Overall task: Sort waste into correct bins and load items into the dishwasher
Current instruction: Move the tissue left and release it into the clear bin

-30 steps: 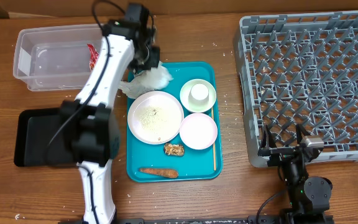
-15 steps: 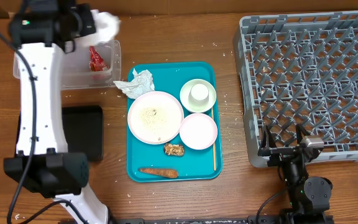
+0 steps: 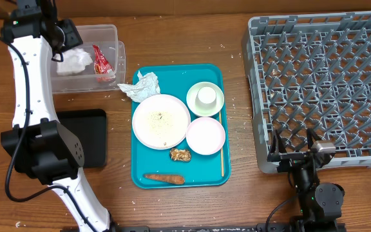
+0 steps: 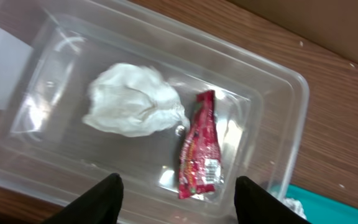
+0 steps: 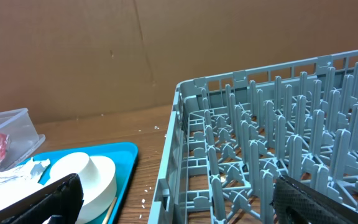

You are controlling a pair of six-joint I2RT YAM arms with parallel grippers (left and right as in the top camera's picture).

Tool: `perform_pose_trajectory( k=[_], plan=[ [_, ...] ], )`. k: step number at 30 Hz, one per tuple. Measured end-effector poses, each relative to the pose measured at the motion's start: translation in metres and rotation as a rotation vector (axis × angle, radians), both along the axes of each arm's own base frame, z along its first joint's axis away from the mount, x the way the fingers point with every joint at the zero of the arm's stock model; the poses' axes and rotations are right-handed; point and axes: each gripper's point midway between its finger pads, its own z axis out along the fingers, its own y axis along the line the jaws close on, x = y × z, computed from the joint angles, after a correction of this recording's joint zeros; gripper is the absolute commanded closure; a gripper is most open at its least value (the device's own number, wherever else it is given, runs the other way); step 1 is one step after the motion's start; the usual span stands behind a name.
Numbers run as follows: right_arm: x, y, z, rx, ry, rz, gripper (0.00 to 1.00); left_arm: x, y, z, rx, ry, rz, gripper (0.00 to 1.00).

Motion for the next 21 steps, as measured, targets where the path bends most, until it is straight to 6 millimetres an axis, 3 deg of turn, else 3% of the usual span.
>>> perform_pose_trajectory(
  k=[4, 6, 12, 17, 21],
  plan=[
    [0.000, 0.000, 0.000, 0.000, 0.000, 0.000, 0.00, 0.002, -0.021, 0.003, -0.087, -0.019, -0.079, 0.45],
    [0.000, 0.000, 0.000, 0.000, 0.000, 0.000, 0.00, -0.001, -0.042, 0.005, -0.153, -0.018, -0.165, 0.45],
    [0.000, 0.000, 0.000, 0.000, 0.000, 0.000, 0.00, -0.025, -0.128, 0.008, -0.307, 0.040, -0.440, 0.43],
    [0.000, 0.000, 0.000, 0.000, 0.000, 0.000, 0.00, -0.043, -0.185, -0.008, -0.242, 0.135, -0.565, 0.39],
    [0.000, 0.000, 0.000, 0.000, 0.000, 0.000, 0.00, -0.053, -0.212, -0.033, -0.111, 0.205, -0.611, 0.34]
  ],
)
